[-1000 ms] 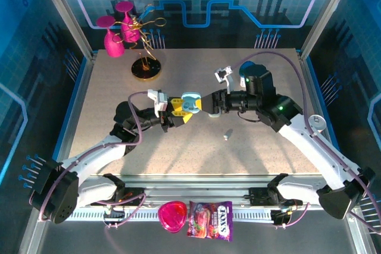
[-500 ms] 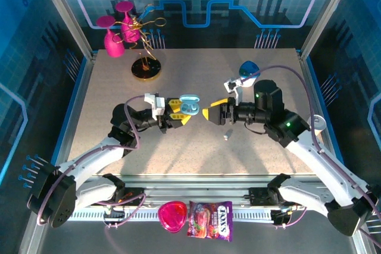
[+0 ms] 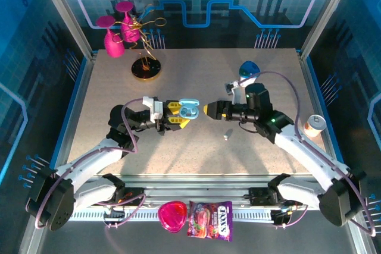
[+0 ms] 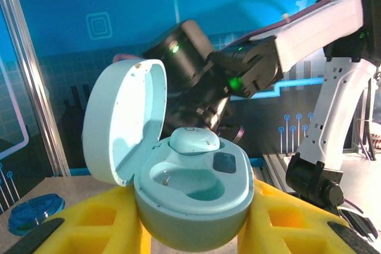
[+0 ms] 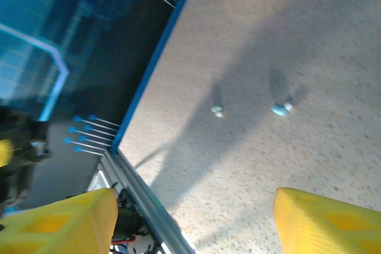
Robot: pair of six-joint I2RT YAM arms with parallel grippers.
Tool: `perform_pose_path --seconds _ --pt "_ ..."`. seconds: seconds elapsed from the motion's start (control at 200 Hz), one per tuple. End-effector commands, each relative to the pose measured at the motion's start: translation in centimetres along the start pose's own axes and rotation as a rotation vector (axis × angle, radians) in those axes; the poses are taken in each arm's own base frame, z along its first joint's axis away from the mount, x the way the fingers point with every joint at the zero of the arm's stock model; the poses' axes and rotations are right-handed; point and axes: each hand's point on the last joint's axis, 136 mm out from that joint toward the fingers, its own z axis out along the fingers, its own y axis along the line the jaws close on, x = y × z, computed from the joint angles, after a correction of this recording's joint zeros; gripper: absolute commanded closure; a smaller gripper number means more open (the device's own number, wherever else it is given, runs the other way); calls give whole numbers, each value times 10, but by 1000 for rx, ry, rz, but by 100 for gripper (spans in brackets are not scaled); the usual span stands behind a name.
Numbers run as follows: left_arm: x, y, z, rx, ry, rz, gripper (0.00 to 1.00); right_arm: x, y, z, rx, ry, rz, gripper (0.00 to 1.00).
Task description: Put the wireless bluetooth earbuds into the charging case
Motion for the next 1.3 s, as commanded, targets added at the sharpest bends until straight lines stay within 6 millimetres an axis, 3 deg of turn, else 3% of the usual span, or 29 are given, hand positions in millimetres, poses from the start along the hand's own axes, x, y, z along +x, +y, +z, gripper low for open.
perform_pose_path --seconds 0.0,0.43,0.655,1.006,1.296 --pt "-15 -12 -1 45 -39 73 68 -5 -13 19 63 9 17 31" --pt "-21 -26 0 126 -59 39 68 29 -64 118 339 237 -135 34" --pt "-24 -33 2 196 -84 27 68 36 -69 158 365 318 -211 34" --pt "-22 -36 3 224 -67 41 68 43 -84 207 413 428 -302 35" --pt "-16 -35 3 217 -48 57 68 52 -102 224 452 487 -337 35"
